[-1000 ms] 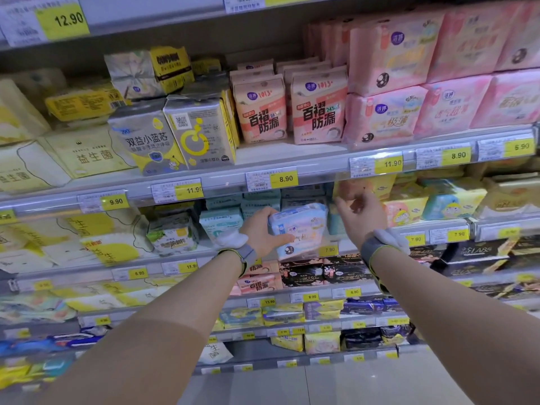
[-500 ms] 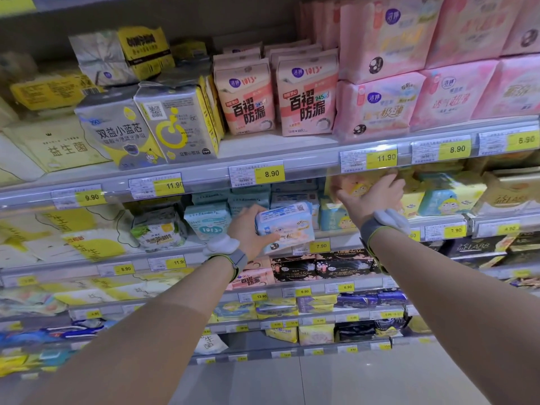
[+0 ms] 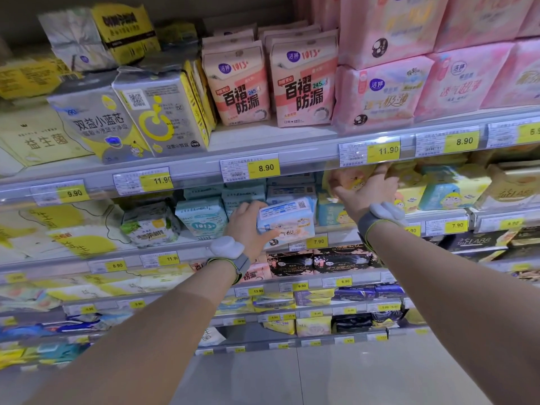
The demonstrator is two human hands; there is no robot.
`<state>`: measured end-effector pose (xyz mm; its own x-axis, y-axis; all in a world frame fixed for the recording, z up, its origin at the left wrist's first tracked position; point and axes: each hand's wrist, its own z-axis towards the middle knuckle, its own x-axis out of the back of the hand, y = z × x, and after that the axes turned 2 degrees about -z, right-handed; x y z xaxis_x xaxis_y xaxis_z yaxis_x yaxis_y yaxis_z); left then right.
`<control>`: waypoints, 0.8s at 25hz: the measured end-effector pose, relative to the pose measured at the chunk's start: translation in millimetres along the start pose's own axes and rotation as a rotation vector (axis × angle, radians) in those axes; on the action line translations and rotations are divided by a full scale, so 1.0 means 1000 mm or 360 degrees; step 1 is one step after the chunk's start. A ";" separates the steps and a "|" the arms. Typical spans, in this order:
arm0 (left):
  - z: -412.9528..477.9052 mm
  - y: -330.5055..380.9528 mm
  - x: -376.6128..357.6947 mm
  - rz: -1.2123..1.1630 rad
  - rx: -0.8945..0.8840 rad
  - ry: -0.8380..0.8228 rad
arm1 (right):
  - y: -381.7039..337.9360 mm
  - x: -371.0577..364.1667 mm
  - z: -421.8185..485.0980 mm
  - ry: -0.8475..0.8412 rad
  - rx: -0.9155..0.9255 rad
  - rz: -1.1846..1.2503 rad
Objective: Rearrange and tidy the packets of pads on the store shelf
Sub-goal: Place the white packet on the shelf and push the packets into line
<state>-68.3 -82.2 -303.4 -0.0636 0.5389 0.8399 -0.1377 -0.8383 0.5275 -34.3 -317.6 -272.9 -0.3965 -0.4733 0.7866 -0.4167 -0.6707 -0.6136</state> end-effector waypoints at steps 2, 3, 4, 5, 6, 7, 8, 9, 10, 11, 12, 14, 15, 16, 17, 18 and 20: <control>-0.002 -0.001 0.000 0.0005 -0.0037 0.0006 | 0.001 0.000 -0.002 0.0027 0.0013 0.0061; -0.003 -0.002 -0.001 -0.0003 -0.0060 0.0009 | 0.002 0.002 -0.003 0.0047 0.0033 0.0106; -0.003 -0.002 -0.002 -0.0021 -0.0079 0.0016 | 0.003 0.005 -0.004 0.0072 0.0058 0.0163; -0.003 -0.002 -0.003 -0.0045 -0.0094 0.0014 | 0.005 0.007 -0.005 0.0097 0.0081 0.0222; -0.002 -0.004 -0.003 -0.0068 -0.0115 0.0011 | 0.007 0.008 -0.007 0.0122 0.0103 0.0261; -0.002 -0.005 -0.002 -0.0099 -0.0139 0.0003 | 0.009 0.011 -0.008 0.0154 0.0116 0.0268; -0.001 -0.005 -0.003 -0.0118 -0.0159 -0.0007 | 0.012 0.012 -0.009 0.0188 0.0122 0.0274; 0.000 -0.003 -0.005 -0.0135 -0.0177 -0.0019 | 0.014 0.016 -0.009 0.0224 0.0112 0.0287; 0.000 0.000 -0.007 -0.0154 -0.0195 -0.0030 | 0.017 0.019 -0.007 0.0262 0.0098 0.0307; -0.001 0.003 -0.008 -0.0173 -0.0216 -0.0040 | 0.020 0.022 -0.006 0.0288 0.0077 0.0329; -0.002 0.008 -0.010 -0.0191 -0.0234 -0.0041 | 0.025 0.025 -0.003 0.0314 0.0064 0.0337; -0.004 0.014 -0.013 -0.0207 -0.0248 -0.0018 | 0.032 0.033 0.004 0.0343 0.0049 0.0347; -0.005 0.016 -0.014 -0.0205 -0.0244 -0.0001 | 0.036 0.037 0.008 0.0354 0.0033 0.0359; -0.005 0.017 -0.014 -0.0198 -0.0228 0.0007 | 0.040 0.040 0.014 0.0365 0.0021 0.0375; -0.005 0.016 -0.013 -0.0192 -0.0200 0.0003 | 0.041 0.043 0.018 0.0371 -0.0005 0.0382; -0.006 0.016 -0.012 -0.0179 -0.0172 0.0000 | 0.043 0.047 0.023 0.0374 -0.0027 0.0377; -0.009 0.021 -0.015 -0.0130 -0.0124 0.0014 | 0.052 0.055 0.035 0.0341 -0.0058 0.0356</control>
<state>-79.4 -107.5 -306.1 -0.0579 0.6063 0.7932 -0.2192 -0.7828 0.5824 -48.9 -398.5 -258.6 -0.6435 -0.4732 0.6016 -0.3271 -0.5406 -0.7751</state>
